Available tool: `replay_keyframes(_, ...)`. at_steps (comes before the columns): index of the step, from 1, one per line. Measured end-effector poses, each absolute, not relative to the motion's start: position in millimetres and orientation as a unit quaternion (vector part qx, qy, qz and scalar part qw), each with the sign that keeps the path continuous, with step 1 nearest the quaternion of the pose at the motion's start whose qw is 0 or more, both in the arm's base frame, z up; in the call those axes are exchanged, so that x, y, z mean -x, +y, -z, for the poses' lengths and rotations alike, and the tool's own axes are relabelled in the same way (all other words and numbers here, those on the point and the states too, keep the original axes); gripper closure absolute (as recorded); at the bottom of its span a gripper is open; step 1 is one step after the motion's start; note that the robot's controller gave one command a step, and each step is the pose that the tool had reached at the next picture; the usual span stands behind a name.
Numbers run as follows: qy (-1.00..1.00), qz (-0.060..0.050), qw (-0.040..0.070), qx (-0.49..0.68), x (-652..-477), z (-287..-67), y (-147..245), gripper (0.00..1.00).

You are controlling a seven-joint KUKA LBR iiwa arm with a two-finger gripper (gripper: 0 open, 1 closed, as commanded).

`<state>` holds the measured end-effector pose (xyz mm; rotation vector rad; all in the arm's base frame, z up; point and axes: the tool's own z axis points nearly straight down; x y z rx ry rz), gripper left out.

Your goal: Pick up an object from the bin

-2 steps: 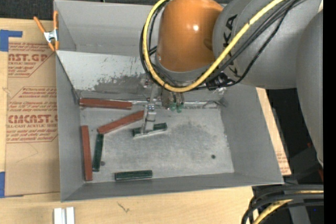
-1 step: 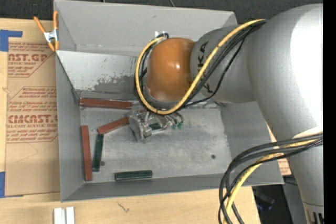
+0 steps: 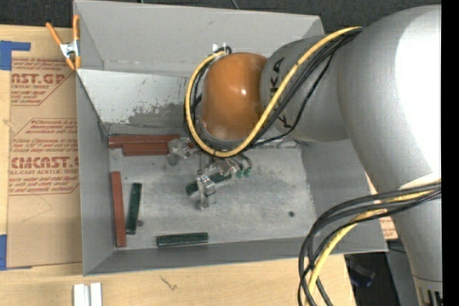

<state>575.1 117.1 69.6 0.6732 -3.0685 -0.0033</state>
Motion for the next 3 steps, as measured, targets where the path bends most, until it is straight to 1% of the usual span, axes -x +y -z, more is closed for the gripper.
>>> replay_keyframes(1, -0.977, 0.001, -0.001, -0.214, -575.8, -70.2, 116.9, 1.0)
replay_keyframes(2, -0.977, 0.001, -0.001, -0.214, -575.8, -70.2, 116.9, 1.0)
replay_keyframes(3, -0.957, 0.0, -0.004, -0.29, -563.0, -262.0, 119.8, 1.0)
